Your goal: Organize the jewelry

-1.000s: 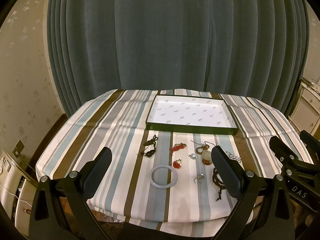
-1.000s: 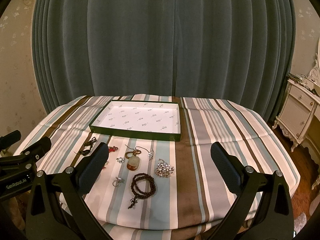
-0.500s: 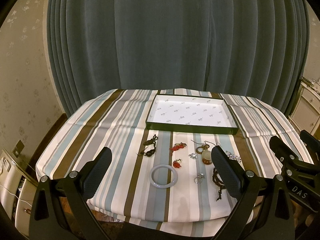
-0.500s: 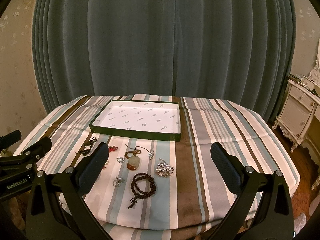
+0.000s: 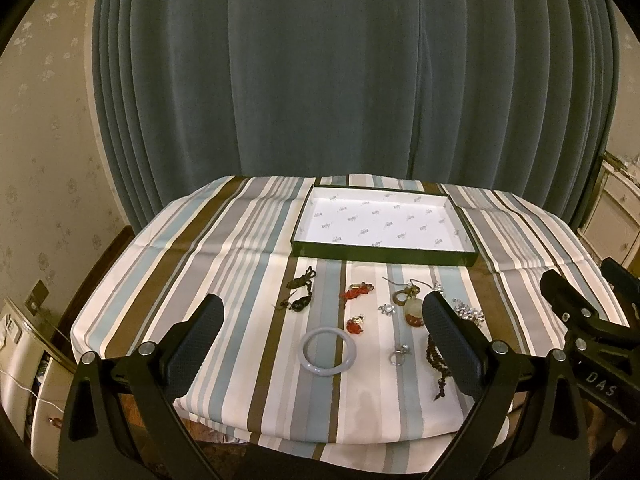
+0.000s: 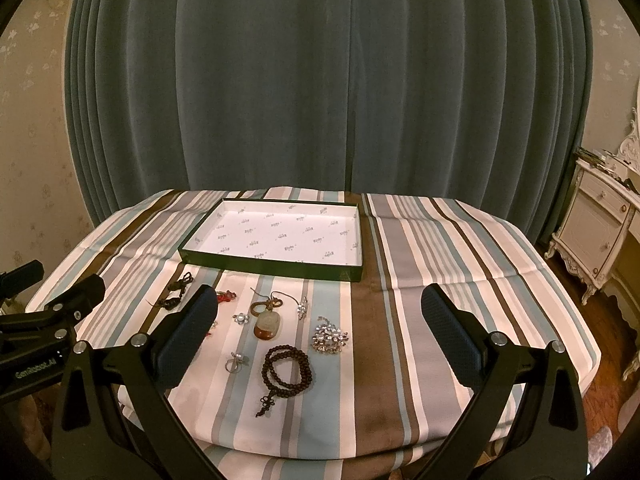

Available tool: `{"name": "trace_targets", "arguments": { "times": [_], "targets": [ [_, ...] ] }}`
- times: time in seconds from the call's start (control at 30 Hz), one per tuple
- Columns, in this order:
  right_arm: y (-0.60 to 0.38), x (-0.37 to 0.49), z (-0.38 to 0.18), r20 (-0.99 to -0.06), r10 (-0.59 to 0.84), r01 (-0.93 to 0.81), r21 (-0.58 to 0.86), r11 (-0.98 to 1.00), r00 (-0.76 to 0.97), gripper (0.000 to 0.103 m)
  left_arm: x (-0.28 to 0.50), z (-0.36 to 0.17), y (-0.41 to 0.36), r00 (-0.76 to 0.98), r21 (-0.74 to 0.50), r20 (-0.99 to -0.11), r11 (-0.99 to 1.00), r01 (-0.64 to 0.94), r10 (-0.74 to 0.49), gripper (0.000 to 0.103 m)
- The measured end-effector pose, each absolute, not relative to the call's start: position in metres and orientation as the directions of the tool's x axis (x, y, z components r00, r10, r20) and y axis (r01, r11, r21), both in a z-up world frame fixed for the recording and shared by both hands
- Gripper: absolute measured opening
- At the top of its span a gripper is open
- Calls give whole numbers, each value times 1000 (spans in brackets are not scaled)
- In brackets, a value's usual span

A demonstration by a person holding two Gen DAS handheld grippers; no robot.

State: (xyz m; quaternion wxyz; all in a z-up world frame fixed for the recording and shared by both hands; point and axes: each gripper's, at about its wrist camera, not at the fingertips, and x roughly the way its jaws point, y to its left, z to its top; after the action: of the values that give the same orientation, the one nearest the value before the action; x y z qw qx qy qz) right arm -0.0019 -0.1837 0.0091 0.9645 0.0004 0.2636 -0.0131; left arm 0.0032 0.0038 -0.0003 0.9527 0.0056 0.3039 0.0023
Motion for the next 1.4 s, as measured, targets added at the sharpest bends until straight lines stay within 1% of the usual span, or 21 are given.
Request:
{"name": "trace_targets", "arguments": {
  "times": [0.2,0.27,0.3,0.4,0.57,0.7,0.73,0.8,0.87,1.17,1.3,1.4],
  "targets": [
    [-191,3,0,-537,-27,38,8,999,843,101,14,-13,16,790,7,-612,1000,-25,24,99],
    [-196,9,-8,-557,-28,46,18,999,830,101,20,-23,20,773,-8,-634,999,-33,21,99],
    [-199,12,-12,-569,-27,50,23,999,822,101,26,-31,25,752,-24,-659,999,-37,12,99],
    [-207,26,-34,-613,-16,55,44,998,790,101,38,-54,35,703,-59,-711,997,-44,-11,99],
    [-209,44,-71,-685,38,22,80,997,727,101,51,-90,48,630,-61,-777,996,-61,-9,99],
    [-199,55,-97,-733,74,-25,79,997,677,101,61,-111,51,588,-69,-809,995,-66,-17,99],
    [-196,58,-103,-742,84,-37,80,996,665,100,62,-114,50,586,-61,-810,996,-60,-14,99],
    [-189,64,-115,-766,103,-60,84,995,634,95,63,-118,48,585,-44,-811,998,-46,-9,99],
    [-183,69,-125,-784,116,-80,84,993,610,87,64,-121,45,582,-36,-813,999,-29,-12,99],
    [-167,87,-153,-825,91,-109,36,993,557,87,87,-140,40,542,-44,-840,999,-2,-36,99],
    [-164,88,-155,-820,70,-127,-4,992,568,86,94,-146,40,526,-48,-849,999,-7,-37,99],
    [-167,88,-155,-813,68,-125,-6,992,579,77,98,-149,38,519,-55,-854,998,-3,-45,99]
  ]
}}
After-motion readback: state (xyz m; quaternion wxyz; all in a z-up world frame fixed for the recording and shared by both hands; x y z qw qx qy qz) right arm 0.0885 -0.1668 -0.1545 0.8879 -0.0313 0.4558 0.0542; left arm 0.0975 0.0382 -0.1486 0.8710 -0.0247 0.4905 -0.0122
